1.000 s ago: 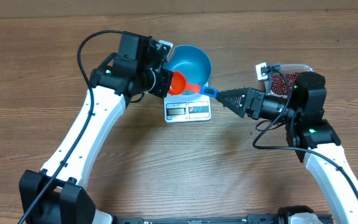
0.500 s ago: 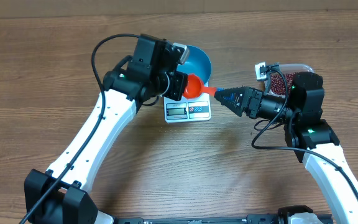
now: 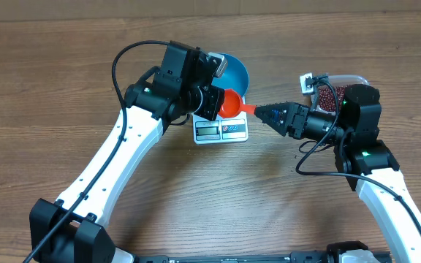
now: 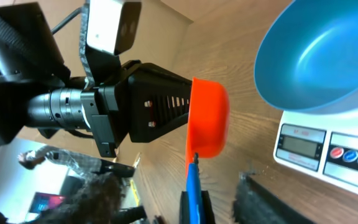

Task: Scoop item into bowl and weigh 150g on scale

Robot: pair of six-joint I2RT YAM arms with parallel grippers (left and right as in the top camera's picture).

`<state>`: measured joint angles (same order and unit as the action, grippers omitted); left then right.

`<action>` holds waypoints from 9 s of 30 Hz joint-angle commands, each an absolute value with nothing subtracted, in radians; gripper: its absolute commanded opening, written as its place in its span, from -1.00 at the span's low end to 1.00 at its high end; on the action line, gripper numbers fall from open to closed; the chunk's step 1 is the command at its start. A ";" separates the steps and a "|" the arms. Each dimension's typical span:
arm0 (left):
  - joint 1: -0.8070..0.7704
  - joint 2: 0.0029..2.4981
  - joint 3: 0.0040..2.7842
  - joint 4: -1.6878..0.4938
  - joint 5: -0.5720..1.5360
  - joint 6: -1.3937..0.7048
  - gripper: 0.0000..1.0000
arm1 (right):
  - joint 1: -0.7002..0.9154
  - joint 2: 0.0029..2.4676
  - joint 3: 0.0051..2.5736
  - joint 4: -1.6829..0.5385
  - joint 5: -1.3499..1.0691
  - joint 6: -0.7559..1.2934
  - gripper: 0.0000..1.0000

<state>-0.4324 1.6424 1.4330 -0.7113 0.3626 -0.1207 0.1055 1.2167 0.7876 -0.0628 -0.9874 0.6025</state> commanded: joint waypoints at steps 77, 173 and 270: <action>-0.439 1.662 1.447 -0.702 0.363 -0.056 0.99 | 0.107 1.254 0.820 -0.080 -0.988 0.628 -0.93; -0.590 1.986 1.437 -0.722 0.123 0.027 -0.92 | 0.059 1.193 1.272 -0.942 0.070 0.498 -0.93; -0.649 2.055 1.355 -0.577 -0.140 -0.126 -0.92 | 0.059 1.193 1.271 -0.965 0.066 0.498 -0.93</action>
<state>-0.6506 2.0361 1.3880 -0.5713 -0.1356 -0.1318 0.0650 1.2106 1.2400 -0.9684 0.0593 0.4969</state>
